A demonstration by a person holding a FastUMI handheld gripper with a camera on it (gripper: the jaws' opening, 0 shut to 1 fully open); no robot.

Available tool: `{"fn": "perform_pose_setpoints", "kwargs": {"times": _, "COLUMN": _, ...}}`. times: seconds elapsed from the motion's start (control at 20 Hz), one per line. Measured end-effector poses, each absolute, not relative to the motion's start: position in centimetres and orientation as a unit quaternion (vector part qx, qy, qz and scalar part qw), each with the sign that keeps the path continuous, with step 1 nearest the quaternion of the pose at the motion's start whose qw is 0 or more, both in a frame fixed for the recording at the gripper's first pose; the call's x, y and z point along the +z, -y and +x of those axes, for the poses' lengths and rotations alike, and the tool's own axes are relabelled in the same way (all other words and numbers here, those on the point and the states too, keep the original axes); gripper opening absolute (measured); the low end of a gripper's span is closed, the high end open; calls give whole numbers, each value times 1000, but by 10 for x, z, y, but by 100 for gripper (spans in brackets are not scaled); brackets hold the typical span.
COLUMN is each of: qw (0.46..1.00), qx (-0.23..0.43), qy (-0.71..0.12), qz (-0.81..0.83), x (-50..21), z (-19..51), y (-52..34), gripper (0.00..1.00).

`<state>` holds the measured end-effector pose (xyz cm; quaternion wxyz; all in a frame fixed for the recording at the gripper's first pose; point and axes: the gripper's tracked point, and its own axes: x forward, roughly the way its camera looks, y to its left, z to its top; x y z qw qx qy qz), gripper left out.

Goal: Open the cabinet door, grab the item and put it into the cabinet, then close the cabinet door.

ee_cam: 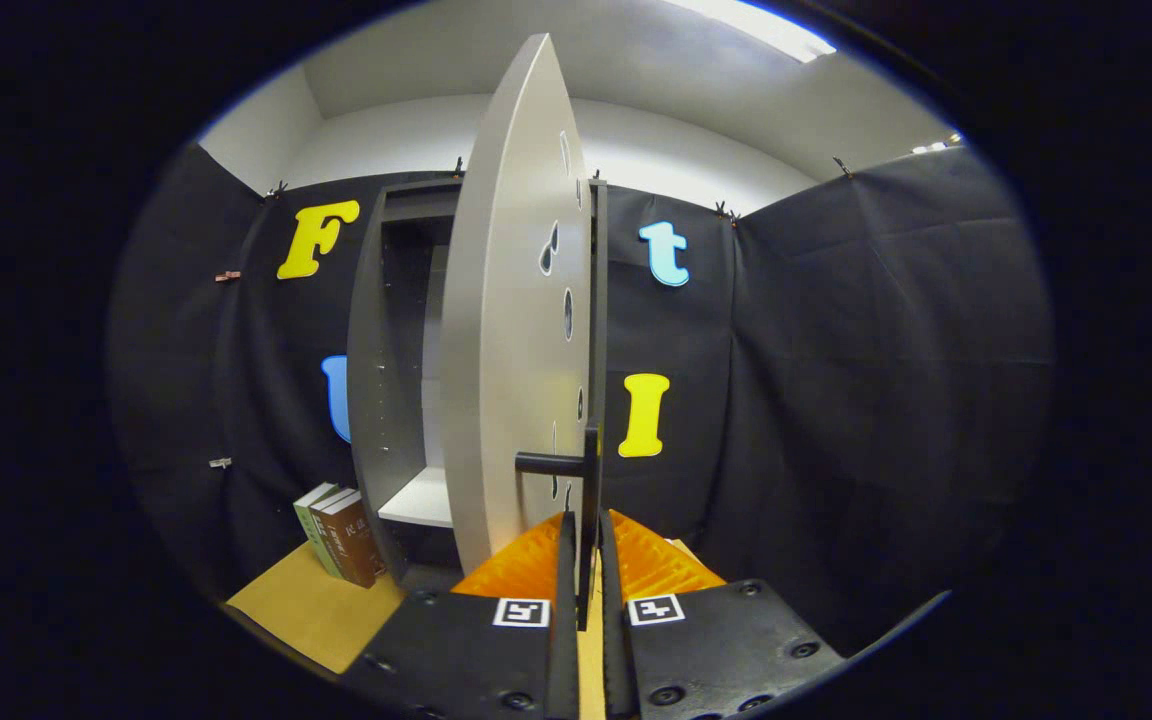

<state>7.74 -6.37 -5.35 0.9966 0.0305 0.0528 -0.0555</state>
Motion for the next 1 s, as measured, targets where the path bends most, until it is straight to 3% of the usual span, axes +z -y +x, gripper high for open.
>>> {"fn": "perform_pose_setpoints", "kwargs": {"times": 0.3, "qw": 994, "qx": -80, "qy": -60, "qz": 48, "x": -57, "z": 68, "y": 82, "gripper": 5}}
{"fn": "perform_pose_setpoints", "kwargs": {"times": 0.55, "qw": 989, "qx": -137, "qy": -52, "qz": -9, "x": -54, "z": 55, "y": 119, "gripper": 8}}
{"fn": "perform_pose_setpoints", "kwargs": {"times": 0.65, "qw": 989, "qx": -137, "qy": -48, "qz": -15, "x": -49, "z": 51, "y": 120, "gripper": 17}}
{"fn": "perform_pose_setpoints", "kwargs": {"times": 1.0, "qw": 996, "qx": -82, "qy": -22, "qz": 5, "x": -32, "z": 36, "y": 87, "gripper": 99}}
